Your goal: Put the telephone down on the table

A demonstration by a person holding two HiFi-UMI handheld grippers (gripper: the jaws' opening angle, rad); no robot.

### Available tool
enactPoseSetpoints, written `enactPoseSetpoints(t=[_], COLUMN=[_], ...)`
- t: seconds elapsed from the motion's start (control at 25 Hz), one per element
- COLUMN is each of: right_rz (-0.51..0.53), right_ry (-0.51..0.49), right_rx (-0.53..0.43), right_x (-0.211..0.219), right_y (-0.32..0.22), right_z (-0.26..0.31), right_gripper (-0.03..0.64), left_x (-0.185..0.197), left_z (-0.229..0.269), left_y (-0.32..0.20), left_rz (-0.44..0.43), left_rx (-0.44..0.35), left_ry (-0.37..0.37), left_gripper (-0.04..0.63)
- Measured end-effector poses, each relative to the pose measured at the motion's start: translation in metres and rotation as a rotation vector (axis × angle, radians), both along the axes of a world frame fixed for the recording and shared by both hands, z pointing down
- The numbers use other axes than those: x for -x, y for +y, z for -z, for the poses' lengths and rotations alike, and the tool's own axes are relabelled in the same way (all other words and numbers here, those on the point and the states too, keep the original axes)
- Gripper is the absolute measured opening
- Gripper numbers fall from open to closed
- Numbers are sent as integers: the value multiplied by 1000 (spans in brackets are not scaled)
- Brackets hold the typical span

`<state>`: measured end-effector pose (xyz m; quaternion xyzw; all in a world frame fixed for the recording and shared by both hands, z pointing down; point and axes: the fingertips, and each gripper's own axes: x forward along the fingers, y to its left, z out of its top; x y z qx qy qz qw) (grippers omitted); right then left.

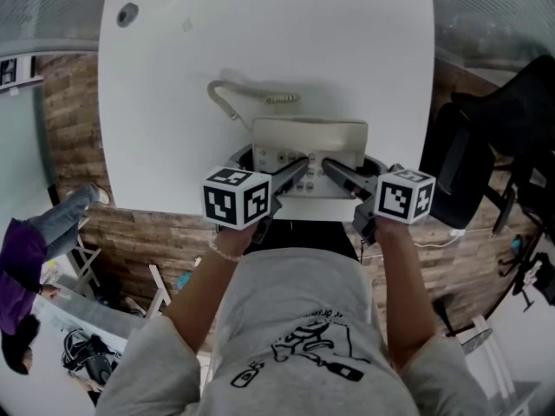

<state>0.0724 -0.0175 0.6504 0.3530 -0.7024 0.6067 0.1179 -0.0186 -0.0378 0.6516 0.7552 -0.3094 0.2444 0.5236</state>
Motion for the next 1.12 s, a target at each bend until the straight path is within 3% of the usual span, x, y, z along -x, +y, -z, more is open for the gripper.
enactPoseSetpoints(t=[1.12], right_rz=[-48], right_ry=[90], right_rx=[36], right_x=[-3], right_y=[3], right_z=[-2], right_gripper=[302], left_x=[7], left_z=[-6], left_y=[0], left_rz=[-1], left_rx=[15], left_ry=[-108], left_gripper=[446])
